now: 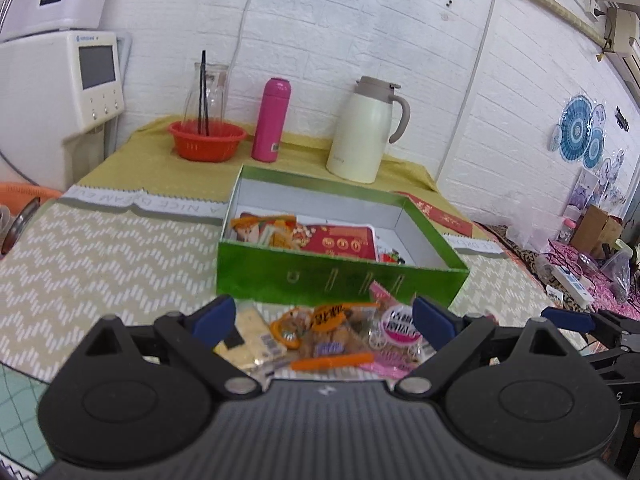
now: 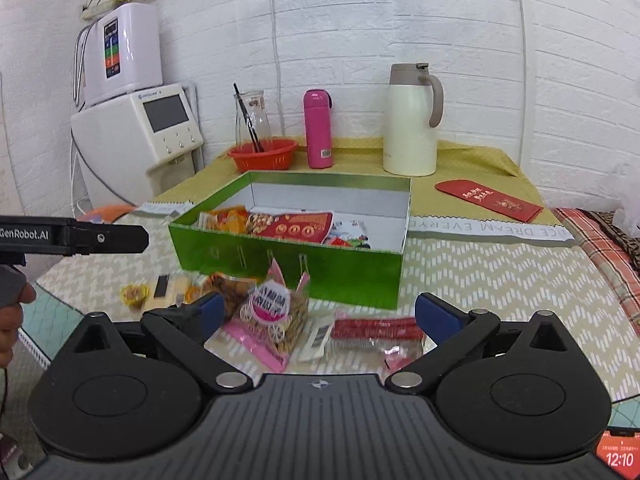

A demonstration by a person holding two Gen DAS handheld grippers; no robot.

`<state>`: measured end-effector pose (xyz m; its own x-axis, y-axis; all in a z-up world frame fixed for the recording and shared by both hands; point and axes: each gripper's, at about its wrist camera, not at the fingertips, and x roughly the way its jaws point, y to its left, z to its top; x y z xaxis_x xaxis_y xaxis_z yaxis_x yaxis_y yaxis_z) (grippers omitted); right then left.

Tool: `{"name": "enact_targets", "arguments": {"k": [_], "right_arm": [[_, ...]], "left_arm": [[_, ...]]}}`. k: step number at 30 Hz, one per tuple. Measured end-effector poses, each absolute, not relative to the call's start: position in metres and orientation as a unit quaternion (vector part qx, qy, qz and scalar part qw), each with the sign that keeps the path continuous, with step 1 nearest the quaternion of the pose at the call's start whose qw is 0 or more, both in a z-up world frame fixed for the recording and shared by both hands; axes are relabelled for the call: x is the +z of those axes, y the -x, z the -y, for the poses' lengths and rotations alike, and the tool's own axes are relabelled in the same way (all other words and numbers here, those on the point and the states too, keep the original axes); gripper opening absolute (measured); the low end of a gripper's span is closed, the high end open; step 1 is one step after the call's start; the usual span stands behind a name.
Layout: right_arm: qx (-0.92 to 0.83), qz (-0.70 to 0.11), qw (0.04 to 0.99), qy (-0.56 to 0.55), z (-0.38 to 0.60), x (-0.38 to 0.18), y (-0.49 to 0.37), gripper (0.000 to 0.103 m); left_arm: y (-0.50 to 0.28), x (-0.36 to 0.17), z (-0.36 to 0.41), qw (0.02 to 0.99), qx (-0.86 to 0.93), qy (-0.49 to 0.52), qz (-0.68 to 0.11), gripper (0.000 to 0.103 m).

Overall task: Organize snacks
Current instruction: 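Withdraw both tools from the box toward the remaining snacks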

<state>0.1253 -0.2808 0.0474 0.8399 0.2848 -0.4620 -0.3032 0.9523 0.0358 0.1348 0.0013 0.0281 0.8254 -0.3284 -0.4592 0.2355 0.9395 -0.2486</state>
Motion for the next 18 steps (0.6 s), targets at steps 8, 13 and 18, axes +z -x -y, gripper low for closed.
{"name": "enact_targets", "arguments": {"k": [8, 13, 18], "right_arm": [[0.145, -0.242, 0.958, 0.052, 0.302, 0.028, -0.153, 0.103], [0.15, -0.256, 0.953, 0.058, 0.308, 0.022, -0.201, 0.103], [0.162, -0.3, 0.94, 0.018, 0.311, 0.011, -0.196, 0.103]], "left_arm": [[-0.118, -0.001, 0.0, 0.936, -0.17, 0.089, -0.294, 0.094], [-0.113, -0.003, 0.001, 0.933, -0.177, 0.096, -0.298, 0.094], [-0.11, -0.008, 0.005, 0.93, -0.183, 0.085, -0.307, 0.094]]}}
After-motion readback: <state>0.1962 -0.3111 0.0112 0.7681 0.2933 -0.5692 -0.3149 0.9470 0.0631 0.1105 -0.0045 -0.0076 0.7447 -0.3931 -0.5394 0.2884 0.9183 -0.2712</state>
